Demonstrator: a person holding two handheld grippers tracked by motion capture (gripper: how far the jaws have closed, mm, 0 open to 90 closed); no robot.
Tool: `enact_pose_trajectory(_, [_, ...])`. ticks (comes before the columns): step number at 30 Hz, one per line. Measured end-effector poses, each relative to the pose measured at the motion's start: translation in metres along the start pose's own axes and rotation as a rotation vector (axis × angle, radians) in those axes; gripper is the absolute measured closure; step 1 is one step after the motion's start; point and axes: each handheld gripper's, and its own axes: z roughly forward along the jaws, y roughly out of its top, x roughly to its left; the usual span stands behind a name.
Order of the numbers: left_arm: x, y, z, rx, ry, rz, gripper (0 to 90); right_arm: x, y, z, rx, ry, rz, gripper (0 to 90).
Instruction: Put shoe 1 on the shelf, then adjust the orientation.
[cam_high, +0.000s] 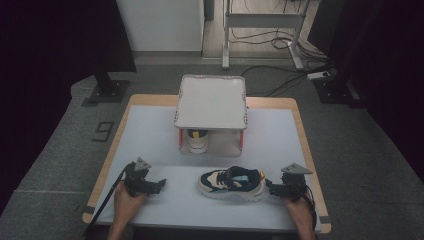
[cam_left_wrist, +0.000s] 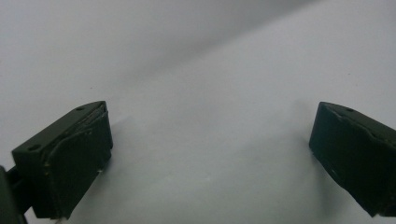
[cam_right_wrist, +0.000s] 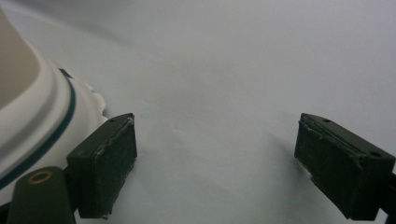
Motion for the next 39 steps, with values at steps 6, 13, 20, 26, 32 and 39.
enact_pose_trajectory(6, [0.0, 0.0, 0.0, -0.001, 0.001, 0.0, 0.0, -0.001, -0.004, -0.013, -0.015, 0.047, -0.013, 12.1])
enact_pose_trajectory(13, [0.0, 0.0, 0.0, -0.002, 0.004, 0.004, 0.0, 0.004, -0.007, -0.042, -0.041, 0.116, -0.013, 11.2])
enact_pose_trajectory(20, [-0.001, 0.0, 0.0, -0.003, 0.005, 0.004, 0.0, 0.028, 0.006, -0.049, -0.053, 0.224, -0.086, 4.2])
enact_pose_trajectory(26, [-0.001, -0.001, 0.0, -0.003, 0.007, 0.004, 0.0, 0.05, 0.021, -0.032, -0.033, 0.295, -0.168, 0.1])
enact_pose_trajectory(32, [-0.001, -0.001, 0.0, -0.003, 0.007, 0.004, 0.0, 0.063, 0.03, -0.009, -0.011, 0.361, -0.19, 0.8])
enact_pose_trajectory(39, [-0.001, -0.001, 0.0, -0.004, 0.007, 0.004, 0.0, 0.077, 0.035, -0.005, 0.009, 0.348, -0.248, 1.3])
